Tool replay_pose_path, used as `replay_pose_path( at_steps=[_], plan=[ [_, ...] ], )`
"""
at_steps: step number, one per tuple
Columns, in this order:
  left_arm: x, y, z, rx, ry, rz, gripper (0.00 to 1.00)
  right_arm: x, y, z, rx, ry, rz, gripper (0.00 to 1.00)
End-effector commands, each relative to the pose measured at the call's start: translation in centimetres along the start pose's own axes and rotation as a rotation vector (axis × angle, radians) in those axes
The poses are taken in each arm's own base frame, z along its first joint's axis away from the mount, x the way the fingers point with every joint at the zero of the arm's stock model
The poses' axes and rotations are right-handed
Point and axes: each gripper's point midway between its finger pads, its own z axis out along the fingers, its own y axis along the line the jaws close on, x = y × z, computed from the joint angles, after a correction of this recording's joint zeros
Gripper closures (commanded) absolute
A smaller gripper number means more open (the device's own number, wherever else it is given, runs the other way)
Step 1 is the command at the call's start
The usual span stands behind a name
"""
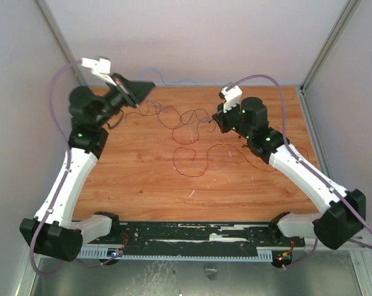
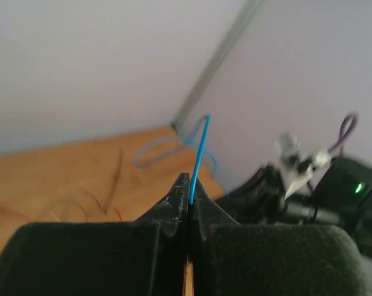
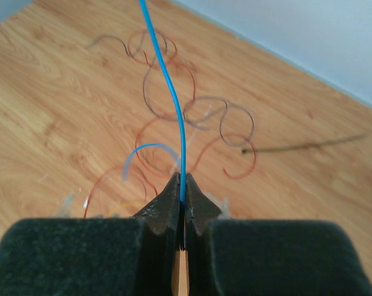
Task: Zip-tie the wires
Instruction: Pick up the cable at the center of the board.
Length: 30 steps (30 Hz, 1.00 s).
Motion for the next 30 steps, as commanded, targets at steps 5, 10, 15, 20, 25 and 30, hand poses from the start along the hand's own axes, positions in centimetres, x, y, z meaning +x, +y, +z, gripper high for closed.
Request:
replay_pose_path(
  at_steps=[5, 10, 15, 20, 25, 30],
  plan=[
    [12.8, 1.0, -1.7, -0.098, 0.251, -0.024, 1.0, 10.5, -3.7, -9.2, 0.225, 0.471, 0.086, 1.0],
    [19.4, 3.4, -3.8, -0.194, 0.371, -0.118, 1.0, 13.5, -7.8, -12.5, 0.395, 0.522, 0.179, 1.0],
    [24.5, 2.9, -3.8, -0.225, 0.468, -0.151, 1.0, 15.8, -10.8, -13.5, 0.534, 0.595, 0.243, 1.0],
    [28.8, 3.5, -3.4, -0.279, 0.528, -0.194, 1.0, 20.1, -14.9, -14.4, 0.722, 0.821, 0.211, 1.0],
    [30.6, 5.6, -4.0, -0.373, 0.557, -0.178, 1.0, 19.6, -18.0, -15.3, 0.831, 0.931, 0.156, 1.0],
    [31.9, 6.2, -4.2, -0.388, 0.598, -0.176, 1.0, 18.9, -18.5, -14.9, 0.808, 0.974, 0.133, 1.0]
  ],
)
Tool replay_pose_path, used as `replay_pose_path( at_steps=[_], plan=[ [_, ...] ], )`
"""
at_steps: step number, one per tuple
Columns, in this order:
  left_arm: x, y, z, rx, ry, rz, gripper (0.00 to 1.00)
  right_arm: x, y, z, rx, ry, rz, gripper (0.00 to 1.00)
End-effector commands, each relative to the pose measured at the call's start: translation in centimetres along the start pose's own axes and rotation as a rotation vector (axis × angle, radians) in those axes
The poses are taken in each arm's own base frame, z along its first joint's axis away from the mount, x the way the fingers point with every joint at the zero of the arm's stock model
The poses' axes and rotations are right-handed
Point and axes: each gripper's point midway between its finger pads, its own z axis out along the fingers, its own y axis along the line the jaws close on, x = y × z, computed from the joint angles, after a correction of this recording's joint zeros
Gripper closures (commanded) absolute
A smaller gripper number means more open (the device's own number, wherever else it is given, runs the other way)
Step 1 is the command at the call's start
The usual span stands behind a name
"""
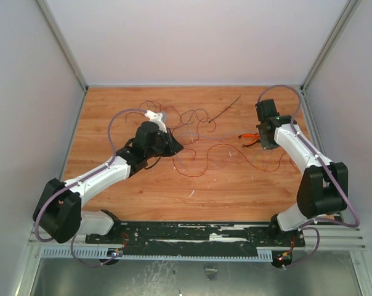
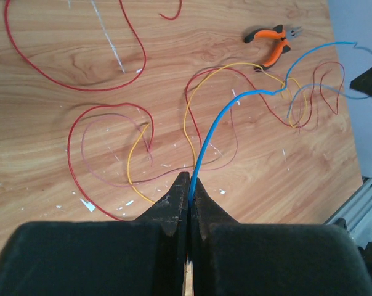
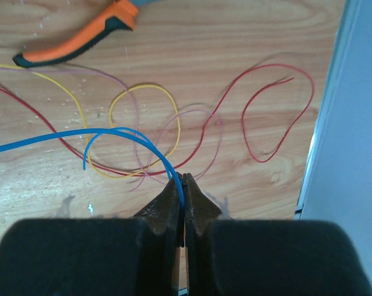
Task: Zip-tie the wires
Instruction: Pick up the cable at the center of the board, then straighten the cable at the center of the board.
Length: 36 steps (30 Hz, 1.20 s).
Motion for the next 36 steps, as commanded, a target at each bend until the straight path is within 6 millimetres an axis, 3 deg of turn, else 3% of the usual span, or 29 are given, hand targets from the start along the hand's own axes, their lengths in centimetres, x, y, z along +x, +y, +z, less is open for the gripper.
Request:
replay_pose_path(
  at_steps=[1, 5, 10, 13, 19, 27, 36],
  plan=[
    [-0.1, 0.1, 0.8, -0.006, -0.009, -0.003, 1.0, -1.2, -1.5, -1.0, 0.049, 0.014, -0.047, 1.0],
    [1.2, 0.2, 1.5, 0.017, 0.029, -0.019, 1.0, -0.2, -2.6, -1.5, 0.083, 0.11, -0.115, 1.0],
    [1.9, 0.0, 1.7, 0.042, 0.053, -0.015, 1.0, -0.5, -3.5, -4.3, 0.061, 0.086, -0.118, 1.0],
    [2.4, 0.0, 1.9, 0.052, 0.076, -0.011, 1.0, 0.9, -3.7, -4.4, 0.062, 0.106, -0.143, 1.0],
    [4.7, 1.8, 3.0, 0.01, 0.129, -0.026, 1.0, 3.1, -1.8, -0.8, 0.028, 0.216, -0.196, 1.0],
    [5.7, 3.4, 4.3, -0.045, 0.125, -0.064, 1.0, 2.4, 0.0, 3.8, 0.034, 0.279, -0.222, 1.0],
    [7.0, 6.4, 5.7, -0.154, 0.143, -0.05, 1.0, 2.5, 0.5, 6.3, 0.056, 0.299, -0.229, 0.98]
  ],
)
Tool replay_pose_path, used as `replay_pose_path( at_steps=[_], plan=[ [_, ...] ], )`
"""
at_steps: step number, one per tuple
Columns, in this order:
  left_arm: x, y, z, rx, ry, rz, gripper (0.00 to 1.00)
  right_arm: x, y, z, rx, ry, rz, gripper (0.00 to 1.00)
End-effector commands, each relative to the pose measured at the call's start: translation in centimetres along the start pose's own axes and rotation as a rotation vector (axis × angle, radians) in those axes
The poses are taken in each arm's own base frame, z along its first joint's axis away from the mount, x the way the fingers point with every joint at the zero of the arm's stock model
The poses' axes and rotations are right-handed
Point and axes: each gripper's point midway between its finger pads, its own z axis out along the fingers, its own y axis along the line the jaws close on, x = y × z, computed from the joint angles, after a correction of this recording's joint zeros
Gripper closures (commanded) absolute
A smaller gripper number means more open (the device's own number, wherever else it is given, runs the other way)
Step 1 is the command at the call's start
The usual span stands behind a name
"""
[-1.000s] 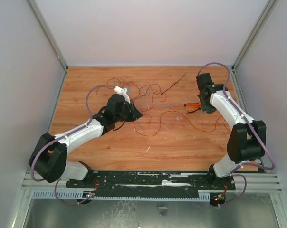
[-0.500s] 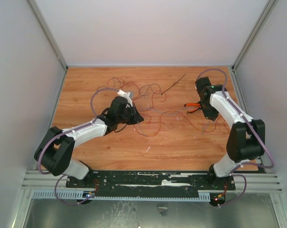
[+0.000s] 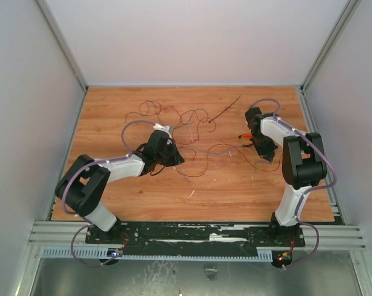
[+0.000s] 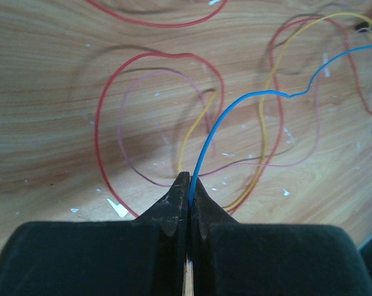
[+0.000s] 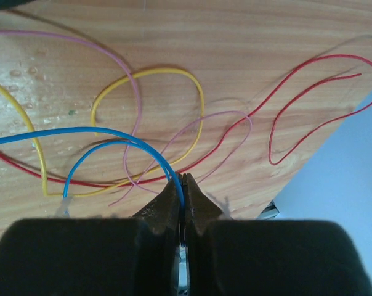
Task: Zip-tie the wires
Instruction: Straighten the cable at the center of the board.
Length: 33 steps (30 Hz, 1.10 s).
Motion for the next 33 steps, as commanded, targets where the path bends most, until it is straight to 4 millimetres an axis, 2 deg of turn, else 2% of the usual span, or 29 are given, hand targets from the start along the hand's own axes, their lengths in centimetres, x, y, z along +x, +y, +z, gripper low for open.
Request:
replay_pose_path(
  at_steps=[1, 4, 7, 13, 18, 22, 28, 33],
  plan=[
    [-0.2, 1.3, 1.2, -0.054, -0.018, 0.011, 1.0, -1.6, -0.6, 0.4, 0.025, -0.036, 0.026, 0.96],
    [0.4, 2.2, 1.7, -0.084, -0.005, 0.015, 0.98, -1.3, -0.5, 0.8, 0.03, -0.023, 0.021, 0.81],
    [0.5, 2.9, 1.9, -0.116, -0.005, 0.023, 0.88, -1.3, -0.7, 0.8, 0.039, -0.026, 0.022, 0.7],
    [-0.2, 3.3, 1.4, -0.155, -0.021, 0.053, 0.79, -1.7, -1.1, 0.4, 0.056, -0.038, 0.03, 0.54],
    [-0.6, 3.4, 0.8, -0.168, -0.029, 0.065, 0.68, -2.0, -1.5, -0.2, 0.065, -0.056, 0.045, 0.5],
    [-1.5, 2.6, 0.2, -0.15, -0.052, 0.066, 0.64, -2.3, -1.9, -1.4, 0.049, -0.093, 0.061, 0.47],
    [-2.9, 0.7, -1.0, -0.098, -0.079, 0.068, 0.55, -2.7, -1.8, -3.9, -0.017, -0.171, 0.083, 0.38],
    [-4.1, -0.8, -2.3, -0.051, -0.108, 0.063, 0.49, -3.3, -1.7, -6.6, -0.086, -0.258, 0.108, 0.36]
  ],
)
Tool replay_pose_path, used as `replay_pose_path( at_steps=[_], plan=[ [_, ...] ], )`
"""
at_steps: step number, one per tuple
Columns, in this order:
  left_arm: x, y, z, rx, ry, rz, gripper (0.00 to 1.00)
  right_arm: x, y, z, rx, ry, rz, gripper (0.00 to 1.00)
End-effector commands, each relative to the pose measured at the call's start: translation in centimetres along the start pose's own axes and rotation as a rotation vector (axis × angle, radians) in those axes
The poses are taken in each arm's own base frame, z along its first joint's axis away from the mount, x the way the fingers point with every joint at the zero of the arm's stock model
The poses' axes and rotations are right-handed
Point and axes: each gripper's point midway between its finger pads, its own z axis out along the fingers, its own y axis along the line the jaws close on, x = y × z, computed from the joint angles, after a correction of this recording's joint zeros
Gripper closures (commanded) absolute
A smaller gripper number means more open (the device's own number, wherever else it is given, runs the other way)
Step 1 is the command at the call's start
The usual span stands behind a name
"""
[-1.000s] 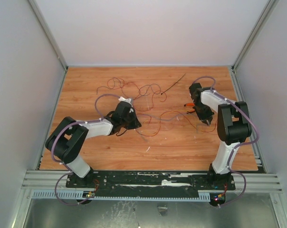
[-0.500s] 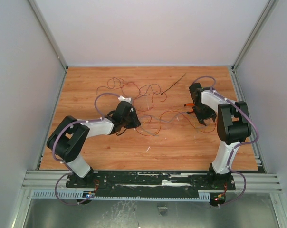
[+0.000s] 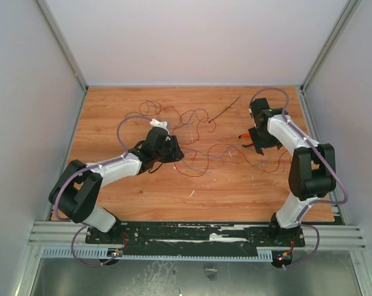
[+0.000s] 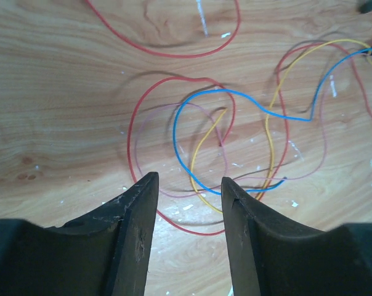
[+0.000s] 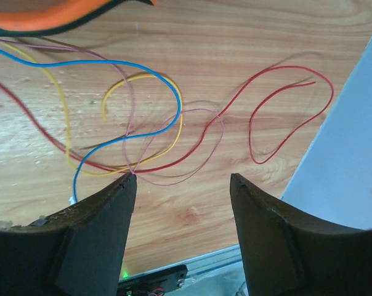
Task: Zip-tie the wires
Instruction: Straighten the cable at the center of the board.
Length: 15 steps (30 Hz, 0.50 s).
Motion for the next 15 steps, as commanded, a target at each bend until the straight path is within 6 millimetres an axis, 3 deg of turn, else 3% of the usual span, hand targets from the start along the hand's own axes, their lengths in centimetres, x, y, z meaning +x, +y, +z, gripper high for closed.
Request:
replay_pose_path(
  at_steps=[1, 7, 11, 15],
  plan=[
    [-3.0, -2.2, -1.9, 0.067, -0.069, 0.008, 0.48, -2.5, -0.2, -3.5, -0.082, -0.14, 0.057, 0.36],
    [-7.1, -2.5, -5.7, 0.128, -0.182, -0.032, 0.34, -7.4, 1.7, -8.8, -0.252, -0.38, 0.109, 0.36],
    [-11.2, -1.0, -9.9, 0.137, -0.313, -0.066, 0.24, -11.6, 5.8, -12.5, -0.383, -0.575, 0.103, 0.31],
    [-13.6, 1.6, -13.4, 0.116, -0.402, -0.102, 0.15, -16.3, 10.8, -14.7, -0.515, -0.729, 0.106, 0.27]
  ],
)
